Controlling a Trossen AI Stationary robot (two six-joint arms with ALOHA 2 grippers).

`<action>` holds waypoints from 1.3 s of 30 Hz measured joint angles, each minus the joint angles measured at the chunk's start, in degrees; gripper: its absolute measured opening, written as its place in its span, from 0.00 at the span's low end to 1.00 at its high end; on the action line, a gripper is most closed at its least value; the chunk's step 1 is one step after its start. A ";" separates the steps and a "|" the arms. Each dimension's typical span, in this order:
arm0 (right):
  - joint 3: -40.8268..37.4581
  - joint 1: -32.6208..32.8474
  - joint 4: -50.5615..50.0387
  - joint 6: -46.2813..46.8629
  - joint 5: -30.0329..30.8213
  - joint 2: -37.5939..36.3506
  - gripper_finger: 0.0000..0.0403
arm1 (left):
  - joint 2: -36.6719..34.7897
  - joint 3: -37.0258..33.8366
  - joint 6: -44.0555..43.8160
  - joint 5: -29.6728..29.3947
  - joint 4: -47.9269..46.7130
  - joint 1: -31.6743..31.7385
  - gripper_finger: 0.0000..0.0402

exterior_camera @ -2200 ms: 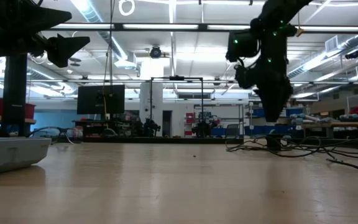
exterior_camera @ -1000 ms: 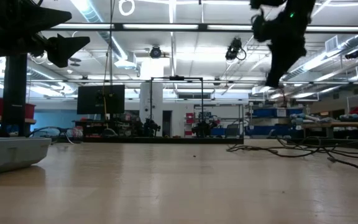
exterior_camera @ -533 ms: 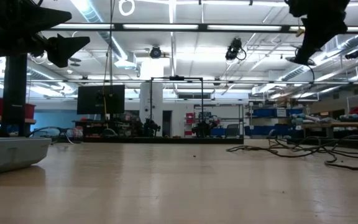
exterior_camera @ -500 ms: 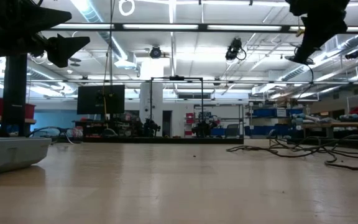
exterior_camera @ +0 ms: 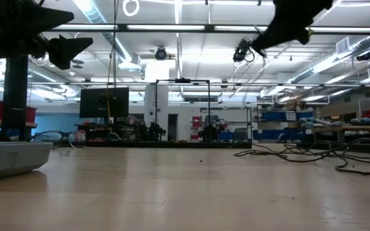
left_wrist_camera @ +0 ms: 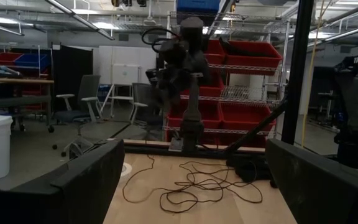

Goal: Coil cords
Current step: Coil the black wire on the black spool

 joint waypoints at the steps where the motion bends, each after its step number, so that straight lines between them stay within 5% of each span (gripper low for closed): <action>1: -0.40 -0.77 2.48 -0.77 -1.41 0.00 0.24 | 0.00 0.00 0.00 0.01 0.10 0.01 0.98; 16: -0.90 -12.19 15.66 -3.65 -9.80 3.96 0.24 | 0.00 -0.01 0.00 0.01 6.68 0.01 0.98; 39: -0.90 -12.38 24.08 -4.03 -14.17 19.97 0.25 | 0.00 0.00 -4.25 0.01 17.97 0.00 0.98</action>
